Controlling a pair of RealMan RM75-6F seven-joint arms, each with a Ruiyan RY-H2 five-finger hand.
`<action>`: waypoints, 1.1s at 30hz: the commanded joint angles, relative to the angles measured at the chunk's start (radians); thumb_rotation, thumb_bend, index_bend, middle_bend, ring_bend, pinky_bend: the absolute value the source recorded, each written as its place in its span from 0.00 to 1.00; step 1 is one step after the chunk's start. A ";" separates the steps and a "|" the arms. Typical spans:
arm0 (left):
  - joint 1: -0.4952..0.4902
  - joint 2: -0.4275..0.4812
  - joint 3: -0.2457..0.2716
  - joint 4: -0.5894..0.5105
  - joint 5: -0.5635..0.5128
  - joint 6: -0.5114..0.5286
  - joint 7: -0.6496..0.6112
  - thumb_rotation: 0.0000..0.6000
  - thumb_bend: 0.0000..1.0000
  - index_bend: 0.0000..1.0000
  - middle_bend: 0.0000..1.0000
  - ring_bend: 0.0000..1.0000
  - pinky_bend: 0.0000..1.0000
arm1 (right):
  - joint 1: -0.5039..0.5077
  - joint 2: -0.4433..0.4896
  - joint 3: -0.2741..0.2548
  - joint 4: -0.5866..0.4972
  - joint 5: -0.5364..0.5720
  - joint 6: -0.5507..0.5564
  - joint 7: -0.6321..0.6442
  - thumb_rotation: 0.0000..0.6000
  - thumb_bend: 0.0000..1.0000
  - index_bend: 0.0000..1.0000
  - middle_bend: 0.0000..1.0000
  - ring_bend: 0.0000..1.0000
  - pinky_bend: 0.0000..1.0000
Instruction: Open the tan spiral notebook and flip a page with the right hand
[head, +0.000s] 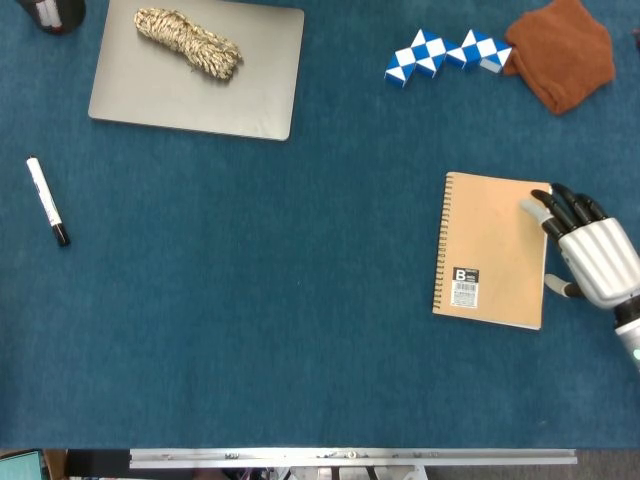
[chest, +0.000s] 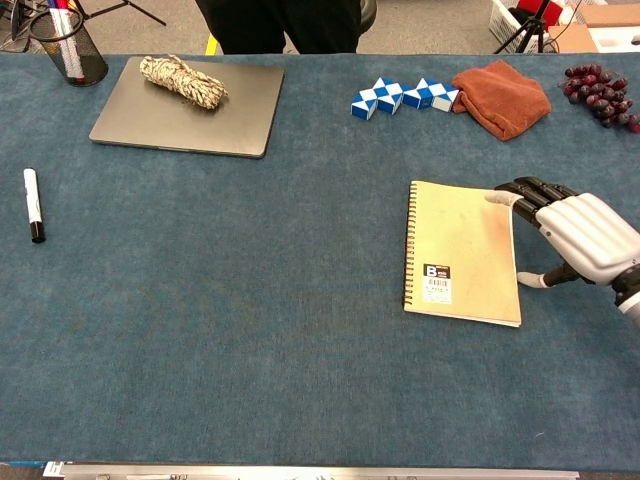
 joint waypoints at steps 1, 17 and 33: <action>-0.001 0.000 -0.002 0.001 -0.001 -0.002 -0.001 1.00 0.06 0.27 0.23 0.20 0.36 | 0.001 -0.006 0.002 0.006 0.002 0.002 0.004 1.00 0.00 0.16 0.16 0.08 0.19; 0.002 -0.001 -0.002 0.003 -0.001 -0.002 -0.003 1.00 0.06 0.27 0.23 0.20 0.36 | 0.009 -0.037 0.020 0.026 0.008 0.031 0.027 1.00 0.00 0.16 0.16 0.08 0.19; 0.004 0.000 -0.003 0.000 0.002 0.000 -0.003 1.00 0.06 0.27 0.23 0.20 0.36 | 0.027 -0.022 0.035 -0.027 -0.003 0.066 0.017 1.00 0.00 0.16 0.15 0.08 0.19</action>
